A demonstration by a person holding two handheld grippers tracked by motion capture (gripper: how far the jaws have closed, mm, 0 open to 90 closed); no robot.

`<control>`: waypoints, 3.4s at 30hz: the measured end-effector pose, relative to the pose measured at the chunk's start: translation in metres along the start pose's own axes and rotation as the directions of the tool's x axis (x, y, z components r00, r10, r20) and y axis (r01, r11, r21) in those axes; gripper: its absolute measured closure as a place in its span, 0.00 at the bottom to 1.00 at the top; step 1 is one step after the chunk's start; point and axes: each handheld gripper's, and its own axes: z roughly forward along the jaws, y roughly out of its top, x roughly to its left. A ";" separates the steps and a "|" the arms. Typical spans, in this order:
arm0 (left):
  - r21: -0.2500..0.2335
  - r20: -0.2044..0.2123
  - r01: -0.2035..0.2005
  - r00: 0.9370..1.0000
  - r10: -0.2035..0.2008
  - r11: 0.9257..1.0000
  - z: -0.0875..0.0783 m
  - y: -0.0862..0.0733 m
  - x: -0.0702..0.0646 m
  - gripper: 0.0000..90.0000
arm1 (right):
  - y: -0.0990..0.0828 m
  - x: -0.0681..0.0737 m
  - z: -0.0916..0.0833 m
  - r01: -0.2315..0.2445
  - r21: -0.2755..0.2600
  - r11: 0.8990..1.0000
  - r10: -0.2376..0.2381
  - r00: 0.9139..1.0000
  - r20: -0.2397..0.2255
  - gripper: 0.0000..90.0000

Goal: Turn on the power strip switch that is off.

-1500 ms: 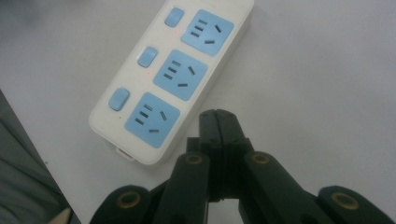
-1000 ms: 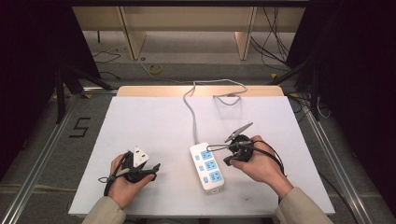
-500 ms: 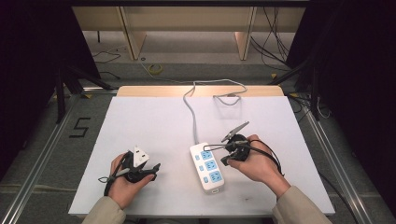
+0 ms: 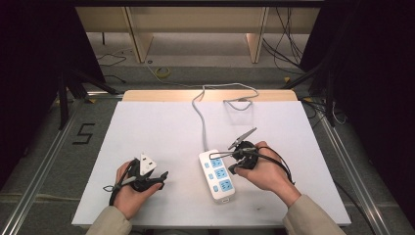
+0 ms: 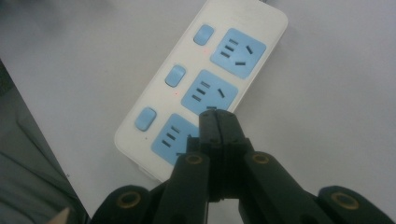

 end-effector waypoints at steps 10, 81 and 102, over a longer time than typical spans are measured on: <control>0.000 0.001 -0.001 1.000 0.001 1.000 0.000 0.000 0.000 0.36 | 0.005 0.005 0.001 0.011 0.007 1.000 -0.011 1.000 -0.003 1.00; 0.003 0.005 -0.015 1.000 0.015 1.000 0.001 0.000 -0.002 0.37 | 0.023 0.035 0.030 0.080 0.095 0.992 -0.075 0.995 -0.059 1.00; 0.005 0.007 -0.018 1.000 0.018 1.000 0.001 0.000 -0.002 0.37 | 0.023 0.039 0.039 0.087 0.128 0.988 -0.081 0.995 -0.054 1.00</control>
